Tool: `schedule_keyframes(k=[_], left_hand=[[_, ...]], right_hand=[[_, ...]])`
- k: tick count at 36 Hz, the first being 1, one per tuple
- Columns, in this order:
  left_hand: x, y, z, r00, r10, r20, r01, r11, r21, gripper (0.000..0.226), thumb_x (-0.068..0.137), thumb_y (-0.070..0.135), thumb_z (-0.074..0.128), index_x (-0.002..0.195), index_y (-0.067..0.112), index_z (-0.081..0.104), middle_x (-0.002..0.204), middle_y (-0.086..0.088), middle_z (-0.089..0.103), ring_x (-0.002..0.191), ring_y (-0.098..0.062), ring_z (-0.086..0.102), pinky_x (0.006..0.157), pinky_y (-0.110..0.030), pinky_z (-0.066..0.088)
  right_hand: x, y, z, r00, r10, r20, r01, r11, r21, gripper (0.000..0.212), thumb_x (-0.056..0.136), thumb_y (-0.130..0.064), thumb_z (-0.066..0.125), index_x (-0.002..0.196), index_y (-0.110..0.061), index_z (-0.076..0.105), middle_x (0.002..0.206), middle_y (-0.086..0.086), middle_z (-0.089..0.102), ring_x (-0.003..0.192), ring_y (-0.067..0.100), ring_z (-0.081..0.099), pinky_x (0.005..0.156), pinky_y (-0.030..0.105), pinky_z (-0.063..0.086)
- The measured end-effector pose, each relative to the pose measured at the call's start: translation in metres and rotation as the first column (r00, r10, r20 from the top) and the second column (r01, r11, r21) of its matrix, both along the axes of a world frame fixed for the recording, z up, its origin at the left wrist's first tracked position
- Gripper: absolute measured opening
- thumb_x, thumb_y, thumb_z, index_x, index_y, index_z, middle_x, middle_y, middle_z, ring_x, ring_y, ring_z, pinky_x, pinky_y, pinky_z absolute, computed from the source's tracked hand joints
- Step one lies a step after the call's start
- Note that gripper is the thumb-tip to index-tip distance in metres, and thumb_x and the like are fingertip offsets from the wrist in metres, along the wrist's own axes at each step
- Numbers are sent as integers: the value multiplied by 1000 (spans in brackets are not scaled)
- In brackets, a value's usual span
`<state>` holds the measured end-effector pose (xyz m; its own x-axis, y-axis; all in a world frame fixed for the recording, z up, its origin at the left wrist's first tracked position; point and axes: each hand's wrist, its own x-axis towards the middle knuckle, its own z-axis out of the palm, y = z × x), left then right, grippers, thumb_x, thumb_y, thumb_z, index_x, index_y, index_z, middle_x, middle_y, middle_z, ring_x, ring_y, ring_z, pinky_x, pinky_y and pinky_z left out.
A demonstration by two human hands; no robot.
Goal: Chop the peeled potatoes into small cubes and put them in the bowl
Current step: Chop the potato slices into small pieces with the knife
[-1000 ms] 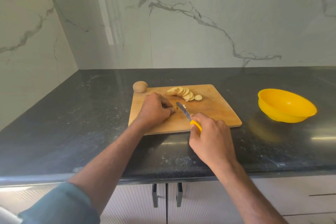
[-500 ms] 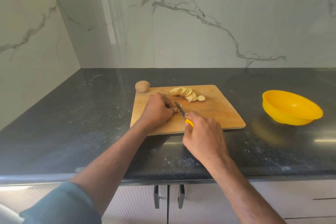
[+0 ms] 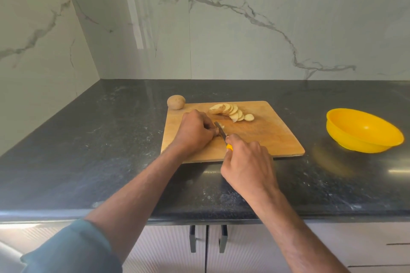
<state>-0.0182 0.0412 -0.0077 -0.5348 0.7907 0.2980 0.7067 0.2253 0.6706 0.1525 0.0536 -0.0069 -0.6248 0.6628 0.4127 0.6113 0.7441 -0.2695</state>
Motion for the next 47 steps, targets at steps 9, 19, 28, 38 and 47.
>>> schedule_keyframes(k=[9, 19, 28, 38, 47], left_hand=[[1, 1, 0, 1000, 17, 15, -16, 1000, -14, 7, 83, 12, 82, 77, 11, 81, 82, 5, 72, 84, -10, 65, 81, -33, 58], [4, 1, 0, 999, 42, 27, -42, 999, -10, 3, 85, 16, 82, 82, 15, 81, 84, 4, 73, 82, -9, 65, 78, -32, 60], [-2, -5, 2, 982, 43, 186, -59, 995, 83, 8, 90, 15, 78, 82, 13, 80, 78, 6, 73, 75, -6, 65, 67, -22, 55], [-8, -8, -2, 925, 70, 373, -176, 949, 260, 19, 95, 17, 71, 79, 7, 68, 67, 3, 56, 58, -5, 45, 59, -21, 41], [-5, -4, -4, 962, 12, 271, -64, 981, 181, 18, 98, 23, 68, 83, 14, 72, 75, -1, 65, 69, -13, 55, 66, -33, 47]], right_hand=[[-1, -4, 6, 1000, 16, 11, -15, 999, -38, 32, 94, -18, 53, 125, -21, 59, 76, 1, 62, 64, 20, 48, 60, 30, 37], [32, -4, 5, 999, 23, -38, -25, 998, -59, 28, 93, -23, 58, 120, -26, 66, 88, -2, 75, 74, 20, 66, 60, 29, 48], [42, -5, 11, 985, -39, -168, 34, 999, -37, 24, 89, -20, 64, 111, -25, 69, 82, 1, 74, 68, 27, 61, 56, 30, 32], [-19, -24, 7, 1000, 2, -17, -3, 998, -67, 34, 91, -14, 58, 125, -16, 56, 86, 5, 68, 74, 24, 63, 63, 33, 54], [8, -11, 3, 984, -175, -22, 174, 983, -51, 33, 92, -15, 53, 125, -18, 55, 90, 7, 69, 81, 29, 64, 62, 32, 37]])
